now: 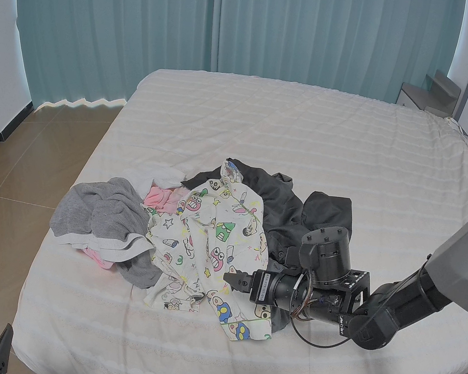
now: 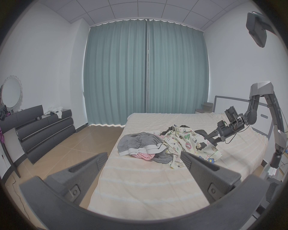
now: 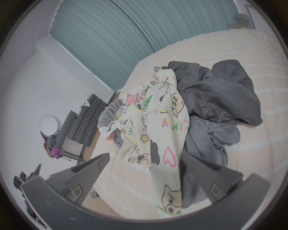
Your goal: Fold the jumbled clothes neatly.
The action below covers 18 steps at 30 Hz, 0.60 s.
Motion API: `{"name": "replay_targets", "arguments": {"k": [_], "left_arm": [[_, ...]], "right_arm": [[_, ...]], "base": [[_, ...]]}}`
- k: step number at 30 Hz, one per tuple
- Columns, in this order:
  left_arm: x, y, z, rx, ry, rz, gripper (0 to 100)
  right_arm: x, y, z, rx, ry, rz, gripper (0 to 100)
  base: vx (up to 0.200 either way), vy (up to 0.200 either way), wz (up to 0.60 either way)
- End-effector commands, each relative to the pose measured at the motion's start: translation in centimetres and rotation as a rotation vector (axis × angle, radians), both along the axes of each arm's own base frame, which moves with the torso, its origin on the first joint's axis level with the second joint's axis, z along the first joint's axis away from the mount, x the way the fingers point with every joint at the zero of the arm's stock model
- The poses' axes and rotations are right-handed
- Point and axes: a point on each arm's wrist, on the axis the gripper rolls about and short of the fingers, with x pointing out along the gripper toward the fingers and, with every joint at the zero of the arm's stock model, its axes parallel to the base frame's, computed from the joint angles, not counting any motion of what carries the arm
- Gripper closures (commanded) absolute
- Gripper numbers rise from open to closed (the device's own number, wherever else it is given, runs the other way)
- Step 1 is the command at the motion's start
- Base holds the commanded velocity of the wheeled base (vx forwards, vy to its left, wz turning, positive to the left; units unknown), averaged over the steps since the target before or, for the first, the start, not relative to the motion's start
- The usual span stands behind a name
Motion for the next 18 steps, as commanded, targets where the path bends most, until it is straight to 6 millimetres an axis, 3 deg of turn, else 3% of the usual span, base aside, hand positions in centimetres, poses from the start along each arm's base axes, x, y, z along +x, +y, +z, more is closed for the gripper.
{"name": "replay_targets", "arguments": {"k": [1, 11, 18], "left_arm": [[-0.1, 0.0, -0.3, 0.000, -0.006, 0.000, 0], [-0.1, 0.0, -0.3, 0.001, -0.006, 0.002, 0], [0.0, 0.0, -0.4, 0.000, -0.005, 0.000, 0]], "right_arm": [[1.1, 0.4, -1.7, -0.032, 0.013, 0.000, 0], [2.5, 1.7, -2.4, -0.065, -0.006, 0.023, 0], [4.0, 4.3, -3.5, -0.110, -0.006, 0.073, 0]], "base": [[0.000, 0.000, 0.00], [0.000, 0.000, 0.00], [0.000, 0.000, 0.00]]}}
